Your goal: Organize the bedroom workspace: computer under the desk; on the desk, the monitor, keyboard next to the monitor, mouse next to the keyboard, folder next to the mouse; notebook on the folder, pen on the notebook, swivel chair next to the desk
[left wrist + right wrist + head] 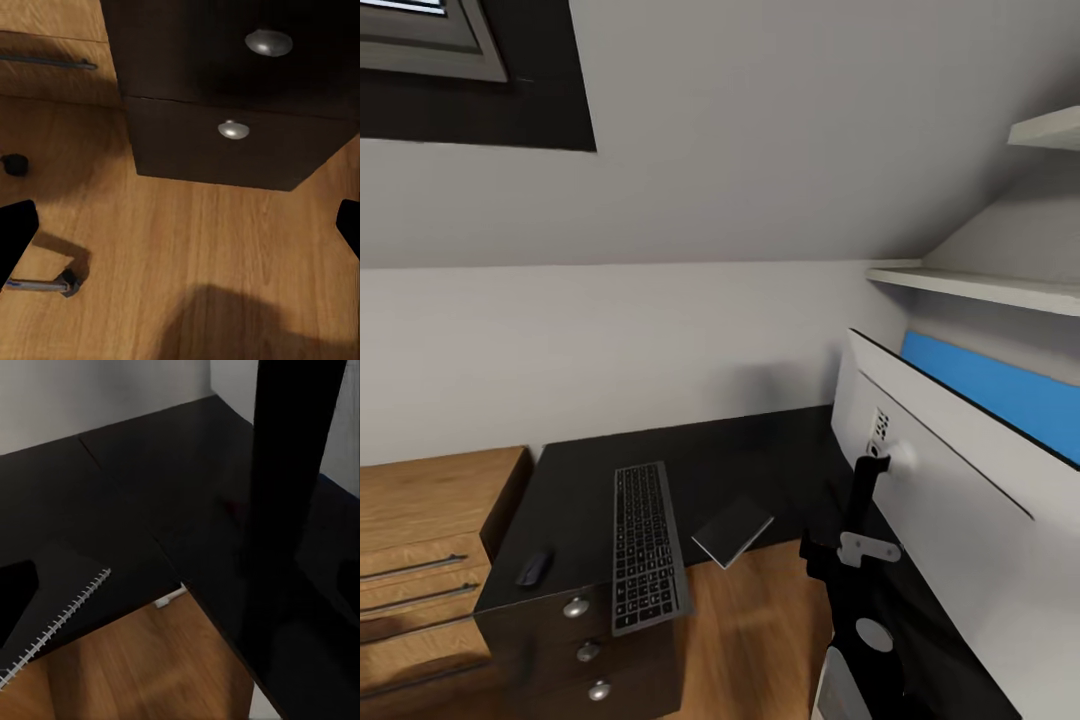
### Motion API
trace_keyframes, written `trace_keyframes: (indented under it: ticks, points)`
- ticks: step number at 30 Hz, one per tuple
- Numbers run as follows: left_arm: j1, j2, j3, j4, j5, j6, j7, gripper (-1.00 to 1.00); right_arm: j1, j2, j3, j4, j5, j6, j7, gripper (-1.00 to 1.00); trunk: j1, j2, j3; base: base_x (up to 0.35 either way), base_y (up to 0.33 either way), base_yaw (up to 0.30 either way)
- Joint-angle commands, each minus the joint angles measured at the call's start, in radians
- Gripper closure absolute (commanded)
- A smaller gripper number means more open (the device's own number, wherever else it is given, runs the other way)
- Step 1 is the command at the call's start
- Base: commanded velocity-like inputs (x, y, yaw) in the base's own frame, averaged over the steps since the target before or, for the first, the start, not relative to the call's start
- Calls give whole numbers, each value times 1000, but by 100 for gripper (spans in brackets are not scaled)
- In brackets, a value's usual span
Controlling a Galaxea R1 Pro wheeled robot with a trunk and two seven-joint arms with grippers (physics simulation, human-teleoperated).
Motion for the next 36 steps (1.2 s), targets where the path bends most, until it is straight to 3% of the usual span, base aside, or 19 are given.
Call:
trace_keyframes:
  ticks: [1,16,22,25,27,31,33,36]
  points:
    - [0,-1,-2,-32,8,-1,1,-100,-1,0,2,-1,-5,5,-7,-100,0,-1,0,0,0,-153]
    - [0,-8,-14,-260,8,37,0,-100,0,0,1,14,-4,4,-2,-100,0,-1,5,0,0,-64]
    - [0,-20,-27,-442,9,182,0,-100,-1,0,2,30,-3,-13,-1,-100,0,-1,5,0,0,-4]
    - [0,-53,-70,-559,9,326,0,-100,-1,-1,-1,65,-2,-59,0,-100,0,-1,5,0,0,0]
    - [0,-62,-96,-597,9,366,1,-100,-2,-2,-2,91,-1,-82,1,-100,0,-1,5,0,0,0]
    - [0,-72,-156,-641,8,409,2,-100,-3,-3,-3,133,2,-131,1,-100,0,-1,5,0,0,0]
    - [0,-76,-214,-649,9,431,4,-100,-5,-3,-4,172,30,-183,2,-100,0,-1,5,0,0,0]
    - [0,-75,-226,-628,7,434,4,-100,-9,-3,-5,204,59,-209,2,-100,0,-1,5,0,0,0]
